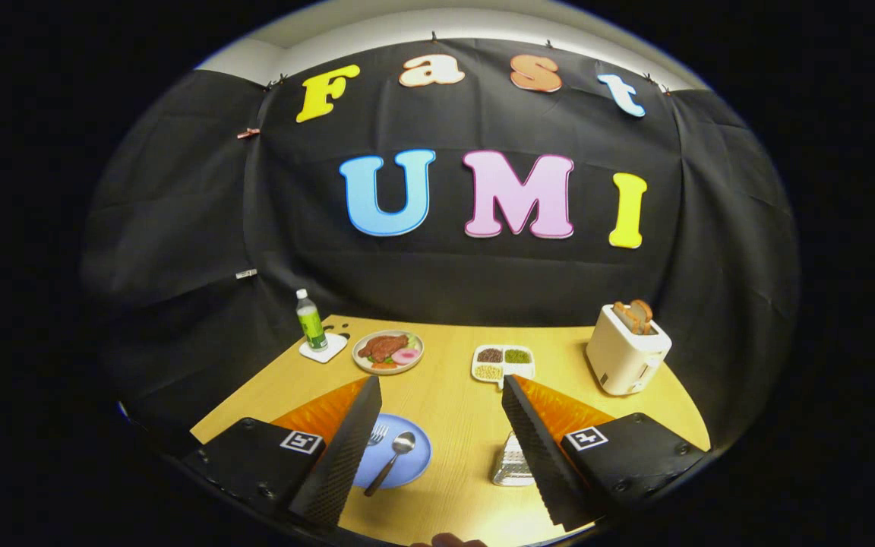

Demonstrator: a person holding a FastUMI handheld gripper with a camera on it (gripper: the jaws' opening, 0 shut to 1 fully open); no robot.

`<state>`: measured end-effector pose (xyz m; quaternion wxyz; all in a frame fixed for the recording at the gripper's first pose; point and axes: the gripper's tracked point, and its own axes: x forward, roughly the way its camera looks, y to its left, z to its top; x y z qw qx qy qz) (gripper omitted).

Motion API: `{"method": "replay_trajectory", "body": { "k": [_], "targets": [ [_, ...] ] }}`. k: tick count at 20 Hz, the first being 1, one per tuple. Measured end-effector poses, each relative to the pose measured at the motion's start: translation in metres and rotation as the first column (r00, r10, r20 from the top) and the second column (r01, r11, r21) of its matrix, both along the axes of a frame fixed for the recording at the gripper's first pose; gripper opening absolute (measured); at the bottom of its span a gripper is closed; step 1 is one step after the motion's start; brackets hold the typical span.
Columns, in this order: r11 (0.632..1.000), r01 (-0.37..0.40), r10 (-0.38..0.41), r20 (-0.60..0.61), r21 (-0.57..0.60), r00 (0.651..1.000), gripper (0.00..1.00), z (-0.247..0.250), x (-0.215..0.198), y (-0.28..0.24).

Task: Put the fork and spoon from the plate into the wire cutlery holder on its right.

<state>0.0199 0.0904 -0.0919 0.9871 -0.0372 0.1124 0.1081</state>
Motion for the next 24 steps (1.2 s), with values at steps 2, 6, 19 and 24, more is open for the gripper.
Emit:
{"method": "replay_trajectory", "body": {
  "k": [2,6,19,24],
  "targets": [
    [1.0,-0.011,0.012,-0.084,0.006,0.996,1.0,-0.024,0.003,0.009],
    [0.999,-0.034,0.026,-0.235,-0.033,0.972,1.0,-0.077,0.008,0.022],
    [0.985,-0.117,0.035,-0.529,-0.124,0.848,0.99,-0.214,0.027,0.072],
    [0.989,-0.073,-0.026,-0.632,-0.13,0.774,0.81,-0.26,0.027,0.07]
  ]
}}
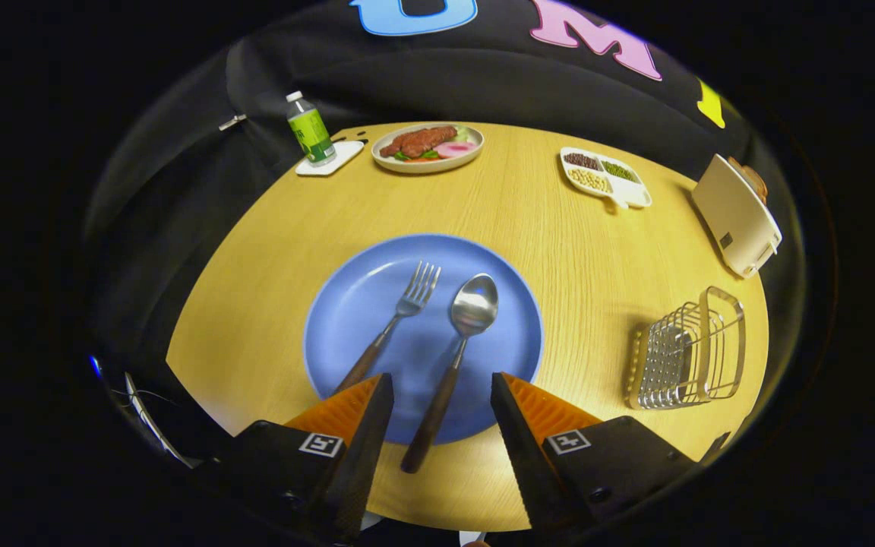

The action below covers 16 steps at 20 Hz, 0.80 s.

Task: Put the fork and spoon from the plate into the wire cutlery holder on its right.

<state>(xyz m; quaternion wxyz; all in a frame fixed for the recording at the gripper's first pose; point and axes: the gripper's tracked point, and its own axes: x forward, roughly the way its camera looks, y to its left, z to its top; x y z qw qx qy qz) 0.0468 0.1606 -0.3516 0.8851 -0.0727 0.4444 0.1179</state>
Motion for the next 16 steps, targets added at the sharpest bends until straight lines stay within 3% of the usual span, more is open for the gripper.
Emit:
{"method": "replay_trajectory", "body": {
  "k": [3,10,13,14,16],
  "targets": [
    [1.0,0.006,-0.007,-0.034,-0.02,0.999,0.75,-0.017,0.003,-0.001],
    [0.999,0.02,-0.025,-0.124,-0.04,0.992,0.28,-0.03,-0.004,0.005],
    [0.999,0.027,-0.031,-0.153,-0.028,0.988,0.29,-0.031,0.001,0.002],
    [0.999,0.035,-0.035,-0.164,-0.003,0.986,0.18,-0.029,0.003,0.003],
    [0.999,0.034,-0.029,-0.184,0.021,0.982,0.12,-0.029,0.002,0.004]
  ]
}}
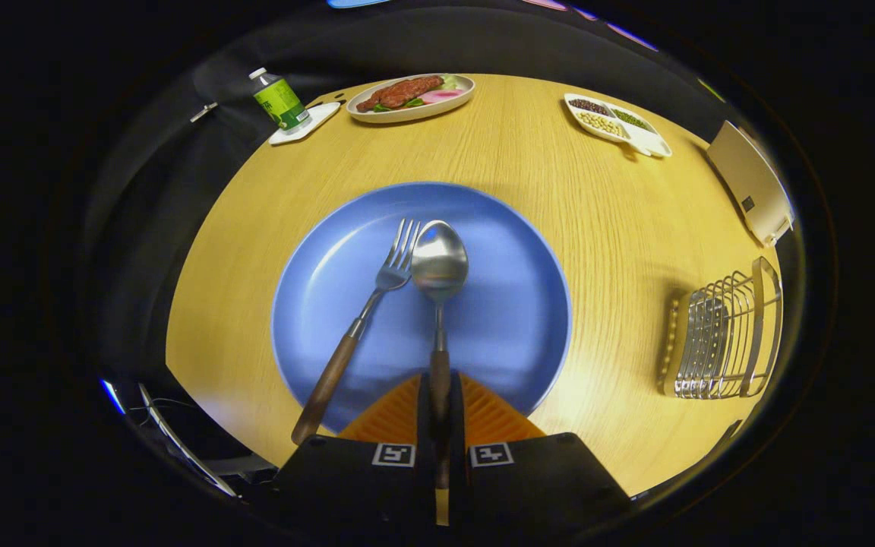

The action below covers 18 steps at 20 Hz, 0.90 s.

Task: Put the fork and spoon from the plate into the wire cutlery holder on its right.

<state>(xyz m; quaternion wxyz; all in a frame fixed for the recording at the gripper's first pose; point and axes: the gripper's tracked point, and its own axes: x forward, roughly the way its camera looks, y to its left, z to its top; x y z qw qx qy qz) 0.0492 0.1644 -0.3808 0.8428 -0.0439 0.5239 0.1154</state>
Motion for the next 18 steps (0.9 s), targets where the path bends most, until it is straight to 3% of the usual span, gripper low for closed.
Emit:
{"method": "replay_trajectory", "body": {
  "k": [4,9,18],
  "targets": [
    [0.999,-0.01,0.011,-0.03,0.054,0.999,0.06,0.007,-0.007,0.0],
    [0.993,-0.063,0.065,-0.016,0.103,0.998,0.06,0.055,-0.025,-0.008],
    [0.989,-0.134,0.137,-0.03,0.063,0.99,0.06,0.145,-0.053,-0.106]
  ]
}}
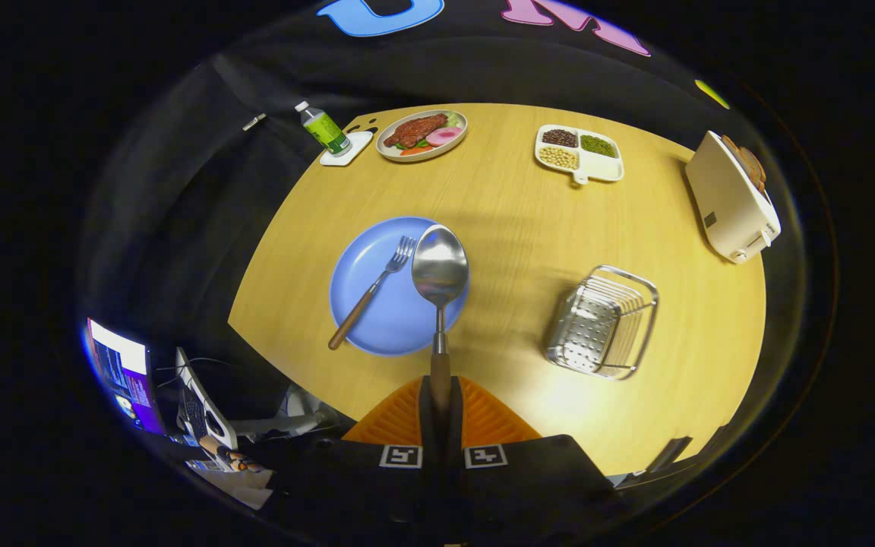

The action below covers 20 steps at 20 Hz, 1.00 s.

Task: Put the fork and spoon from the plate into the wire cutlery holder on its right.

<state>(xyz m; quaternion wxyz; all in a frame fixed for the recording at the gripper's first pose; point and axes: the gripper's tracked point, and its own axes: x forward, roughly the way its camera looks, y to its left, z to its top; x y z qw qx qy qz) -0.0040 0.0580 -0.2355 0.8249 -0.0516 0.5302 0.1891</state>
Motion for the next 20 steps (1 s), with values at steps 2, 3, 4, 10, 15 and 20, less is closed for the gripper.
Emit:
{"method": "replay_trajectory", "body": {
  "k": [2,3,4,10,15,20],
  "targets": [
    [0.999,-0.016,0.015,-0.006,-0.05,1.0,0.06,0.011,-0.002,-0.029],
    [0.997,-0.029,0.028,-0.01,-0.072,1.0,0.06,0.017,-0.003,-0.042],
    [0.995,-0.04,0.038,-0.021,-0.094,0.999,0.06,0.021,-0.004,-0.054],
    [0.98,-0.091,0.068,-0.136,-0.176,0.988,0.06,0.028,0.003,-0.106],
    [0.966,-0.142,0.083,-0.265,-0.214,0.961,0.06,0.017,0.009,-0.123],
    [0.96,-0.125,0.031,-0.349,-0.251,0.937,0.07,0.002,0.022,-0.128]
  ]
}}
